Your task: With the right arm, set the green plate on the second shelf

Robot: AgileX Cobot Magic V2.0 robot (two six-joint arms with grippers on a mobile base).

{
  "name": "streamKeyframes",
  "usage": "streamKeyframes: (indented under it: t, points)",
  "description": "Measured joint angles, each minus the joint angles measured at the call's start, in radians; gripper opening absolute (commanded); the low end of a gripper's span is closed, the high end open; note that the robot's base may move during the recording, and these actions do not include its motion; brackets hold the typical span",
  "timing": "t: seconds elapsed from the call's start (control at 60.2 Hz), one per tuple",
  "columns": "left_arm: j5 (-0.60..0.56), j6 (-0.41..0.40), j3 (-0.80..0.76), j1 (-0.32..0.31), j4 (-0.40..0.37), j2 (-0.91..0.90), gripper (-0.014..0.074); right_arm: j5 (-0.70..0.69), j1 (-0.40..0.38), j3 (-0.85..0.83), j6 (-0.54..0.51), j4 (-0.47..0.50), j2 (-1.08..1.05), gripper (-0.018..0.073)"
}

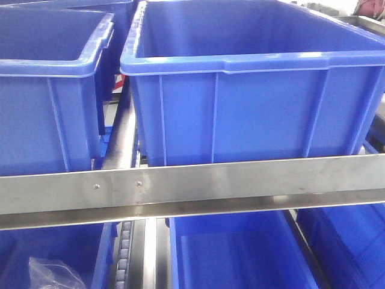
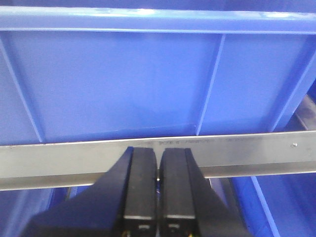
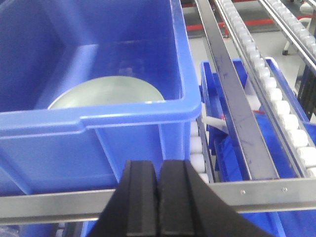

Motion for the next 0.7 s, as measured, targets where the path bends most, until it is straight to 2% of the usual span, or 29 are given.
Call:
streamKeyframes:
  t: [0.465, 0.697]
  points:
    - [0.0, 0.0, 0.0, 0.0, 0.0, 0.0, 0.0124, -0.009, 0.012, 0.002, 0.0, -0.002, -0.005, 0.0052]
    - [0.0, 0.0, 0.0, 0.0, 0.0, 0.0, 0.0124, -0.027, 0.03, 0.114, -0.026, -0.007, -0.2, 0.0052]
